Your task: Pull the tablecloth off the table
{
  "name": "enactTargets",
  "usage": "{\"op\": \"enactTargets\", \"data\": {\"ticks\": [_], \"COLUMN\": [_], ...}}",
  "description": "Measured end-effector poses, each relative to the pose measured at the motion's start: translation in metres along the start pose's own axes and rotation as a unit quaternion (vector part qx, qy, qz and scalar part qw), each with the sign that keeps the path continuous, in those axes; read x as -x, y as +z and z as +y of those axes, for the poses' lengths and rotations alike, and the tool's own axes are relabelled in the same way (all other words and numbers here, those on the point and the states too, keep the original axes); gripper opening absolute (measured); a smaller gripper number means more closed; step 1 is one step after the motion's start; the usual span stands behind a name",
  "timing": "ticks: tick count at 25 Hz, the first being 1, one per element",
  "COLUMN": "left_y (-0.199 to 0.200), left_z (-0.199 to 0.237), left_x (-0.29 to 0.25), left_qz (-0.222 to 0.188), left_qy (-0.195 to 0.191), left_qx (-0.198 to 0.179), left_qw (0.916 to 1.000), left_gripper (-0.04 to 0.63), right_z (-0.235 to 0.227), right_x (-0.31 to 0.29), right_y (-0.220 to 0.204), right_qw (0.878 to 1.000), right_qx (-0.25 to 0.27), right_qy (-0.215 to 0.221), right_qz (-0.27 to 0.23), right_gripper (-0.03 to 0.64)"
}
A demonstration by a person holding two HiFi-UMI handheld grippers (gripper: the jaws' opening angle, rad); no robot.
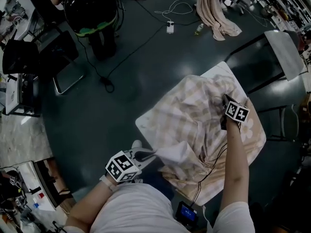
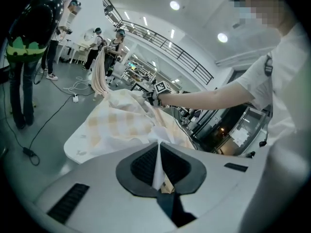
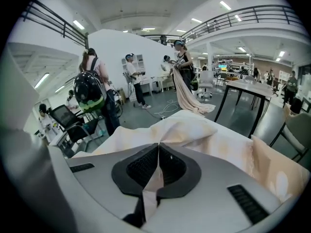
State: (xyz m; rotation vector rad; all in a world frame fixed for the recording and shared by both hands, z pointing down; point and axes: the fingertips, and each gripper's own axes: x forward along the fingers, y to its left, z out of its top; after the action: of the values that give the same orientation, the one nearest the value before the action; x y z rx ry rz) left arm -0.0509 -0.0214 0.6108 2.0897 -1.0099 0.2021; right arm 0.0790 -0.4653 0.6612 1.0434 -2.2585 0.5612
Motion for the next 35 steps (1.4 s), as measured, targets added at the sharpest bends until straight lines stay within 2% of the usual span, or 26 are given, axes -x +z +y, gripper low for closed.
{"op": "enactTargets", "data": {"ticks": [4,14,18,24,35], "left_y": [0.014,0.042,0.047,0.041,0.044], "left_z": [-0.005,-0.016,-0.018,-0.037,-0.059], "left_x": [-0.005,-0.017,-0.02,-0.011,-0.027], "left_qz": [-0.001,0.024,0.038,0.046,0.069], "left_qy": [-0.022,-0.081,-0.103,-0.123,-0.175], "left_qx": [-0.014,-0.053,-0.072,-0.081,-0.12], "left_qw": [0.9997,0.995,0.9914,0.988,0.9747], "left_gripper": [0.02,0.017,0.017,0.017,0.015], "right_z": [-0.016,-0.057,-0.072,-0.076,-0.084], "right_x": [0.032,0.11,0.151,0.216,0.316], "right_y": [0.002,-0.002,-0.01,-0.046,-0.089], "right_qw": [0.999,0.994,0.988,0.981,0.957], "right_qx": [-0.03,-0.058,-0.077,-0.095,-0.138], "right_qy": [-0.014,-0.069,-0.106,-0.145,-0.217], "right_qz": [-0.025,-0.059,-0.079,-0.086,-0.131], "right_gripper": [0.028,0.028,0.028,0.028,0.028]}}
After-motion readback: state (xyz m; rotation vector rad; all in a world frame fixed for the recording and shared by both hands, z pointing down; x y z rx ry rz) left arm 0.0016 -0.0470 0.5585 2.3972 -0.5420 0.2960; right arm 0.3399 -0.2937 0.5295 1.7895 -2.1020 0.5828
